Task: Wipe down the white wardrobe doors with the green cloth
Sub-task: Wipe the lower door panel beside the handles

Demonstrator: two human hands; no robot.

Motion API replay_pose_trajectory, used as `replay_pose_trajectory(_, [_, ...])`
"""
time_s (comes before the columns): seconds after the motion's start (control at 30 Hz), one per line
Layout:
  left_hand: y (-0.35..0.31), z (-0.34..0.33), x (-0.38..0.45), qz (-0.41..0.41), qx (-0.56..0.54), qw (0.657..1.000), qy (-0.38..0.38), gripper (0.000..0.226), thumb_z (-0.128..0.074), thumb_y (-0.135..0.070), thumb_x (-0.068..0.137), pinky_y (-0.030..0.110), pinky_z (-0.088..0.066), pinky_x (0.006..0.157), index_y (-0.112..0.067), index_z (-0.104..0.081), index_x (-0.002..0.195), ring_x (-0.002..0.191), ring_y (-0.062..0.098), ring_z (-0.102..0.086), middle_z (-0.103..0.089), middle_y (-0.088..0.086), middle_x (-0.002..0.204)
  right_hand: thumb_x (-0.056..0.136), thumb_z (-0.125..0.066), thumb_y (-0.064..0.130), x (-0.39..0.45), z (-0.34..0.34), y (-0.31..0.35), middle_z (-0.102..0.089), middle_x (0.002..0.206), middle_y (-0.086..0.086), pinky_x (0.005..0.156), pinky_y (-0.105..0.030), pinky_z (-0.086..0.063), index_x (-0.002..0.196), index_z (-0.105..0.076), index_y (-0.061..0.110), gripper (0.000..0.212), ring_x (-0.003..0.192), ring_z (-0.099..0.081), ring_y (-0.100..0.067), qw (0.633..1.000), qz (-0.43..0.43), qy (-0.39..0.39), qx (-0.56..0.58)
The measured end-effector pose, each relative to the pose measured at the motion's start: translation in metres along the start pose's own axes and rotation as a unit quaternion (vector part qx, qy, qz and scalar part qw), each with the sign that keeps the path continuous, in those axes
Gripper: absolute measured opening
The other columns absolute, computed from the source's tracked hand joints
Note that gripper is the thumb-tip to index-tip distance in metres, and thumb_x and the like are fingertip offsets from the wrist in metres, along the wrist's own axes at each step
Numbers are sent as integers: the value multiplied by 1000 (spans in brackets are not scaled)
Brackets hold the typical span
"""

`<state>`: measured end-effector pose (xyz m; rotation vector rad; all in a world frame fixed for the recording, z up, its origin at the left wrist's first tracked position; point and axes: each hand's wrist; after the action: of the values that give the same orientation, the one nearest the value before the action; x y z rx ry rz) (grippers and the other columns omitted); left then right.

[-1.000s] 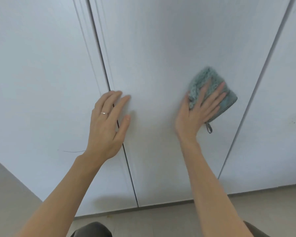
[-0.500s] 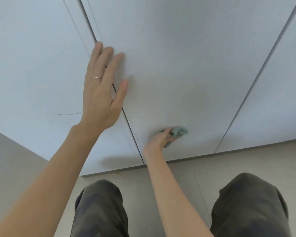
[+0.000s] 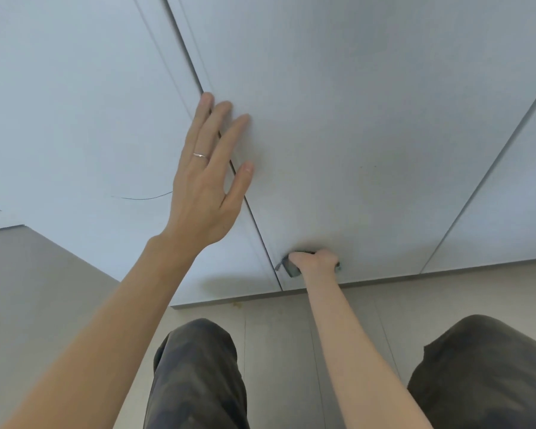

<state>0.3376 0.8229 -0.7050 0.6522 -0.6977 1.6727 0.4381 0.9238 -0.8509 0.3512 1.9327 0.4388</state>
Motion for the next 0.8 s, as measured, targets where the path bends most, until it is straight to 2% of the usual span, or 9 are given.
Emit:
replay_pose_trajectory(0.17, [-3, -12, -2, -8, -19, 1000, -15, 43, -51, -6, 107, 44, -20, 129, 5, -49, 149, 155, 41, -17, -33, 27, 160, 101, -24, 14, -44, -39, 37, -65, 99, -7, 84, -37, -45, 100, -64, 13, 39, 87, -57, -23, 891, -86, 199, 399])
replay_pose_trajectory(0.33, [-2, -15, -4, -10, -15, 1000, -11, 42, -54, -5, 106, 43, -19, 129, 6, -50, 147, 154, 45, -18, -34, 29, 159, 92, -62, 14, -16, -8, 15, -57, 96, -13, 56, -27, -48, 107, -58, 8, 17, 69, -52, -21, 989, -33, 48, 135])
replay_pose_trajectory(0.43, [-3, -12, -5, 2, -31, 1000, -2, 41, -55, -4, 106, 34, -23, 127, 6, -52, 145, 156, 44, -21, -37, 25, 160, 93, -59, 22, 29, 18, 6, -56, 87, -3, 82, -37, -53, 94, -56, 20, 3, 74, -51, -20, 968, -71, 8, 239])
replay_pose_trajectory(0.47, [-5, -10, -10, 13, -35, 999, -4, 41, -55, -4, 105, 31, -24, 126, 6, -53, 145, 157, 41, -22, -39, 23, 160, 98, -45, 23, 28, 21, 11, -55, 87, 2, 72, -33, -15, 89, -56, 24, 14, 75, -49, -18, 944, -63, 58, 318])
replay_pose_trajectory(0.53, [-5, -9, -10, 27, -34, 999, -14, 43, -55, -4, 105, 30, -26, 126, 5, -52, 146, 158, 36, -23, -42, 18, 159, 102, -34, 28, 20, 9, 29, -60, 92, 10, 73, -23, -36, 89, -59, 30, 29, 81, -53, -15, 913, -21, 83, 398])
replay_pose_trajectory(0.6, [-11, -7, -10, 53, -45, 997, -22, 45, -54, -6, 105, 33, -26, 127, 2, -50, 149, 160, 30, -22, -42, 13, 160, 105, -38, 38, -14, -21, 34, -61, 123, 12, 87, -27, -39, 114, -59, 41, 23, 108, -57, -13, 940, 64, 67, 328])
replay_pose_trajectory(0.67, [-17, -3, -8, 80, -63, 994, -28, 47, -52, -13, 107, 28, -22, 127, -2, -47, 153, 160, 20, -21, -41, 5, 160, 109, -37, 44, -60, -47, 31, -22, 164, 18, 114, -37, -24, 152, -29, 52, 45, 149, -27, -9, 946, 220, 30, 236])
replay_pose_trajectory(0.73, [-19, 4, -2, 94, -80, 992, -33, 48, -48, -20, 108, 21, -21, 124, -9, -45, 155, 158, 13, -24, -40, -5, 159, 108, -38, 44, -88, -69, 31, 11, 165, 29, 120, -38, -3, 144, -3, 73, 58, 155, 3, -1, 887, 455, -4, 81])
replay_pose_trajectory(0.8, [-14, 14, 0, 103, -88, 990, -36, 48, -44, -27, 109, 16, -25, 120, -18, -43, 156, 151, 8, -33, -42, -16, 156, 104, -38, 47, -99, -84, 31, 22, 167, 19, 124, -40, 8, 146, 6, 71, 66, 155, 20, -7, 756, 647, -26, -93])
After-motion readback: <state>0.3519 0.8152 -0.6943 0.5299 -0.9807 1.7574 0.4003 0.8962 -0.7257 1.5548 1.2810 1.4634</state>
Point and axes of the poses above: each hand's wrist, its own x-axis towards the middle knuckle, its own z-axis out of the back of the hand, y = z × x
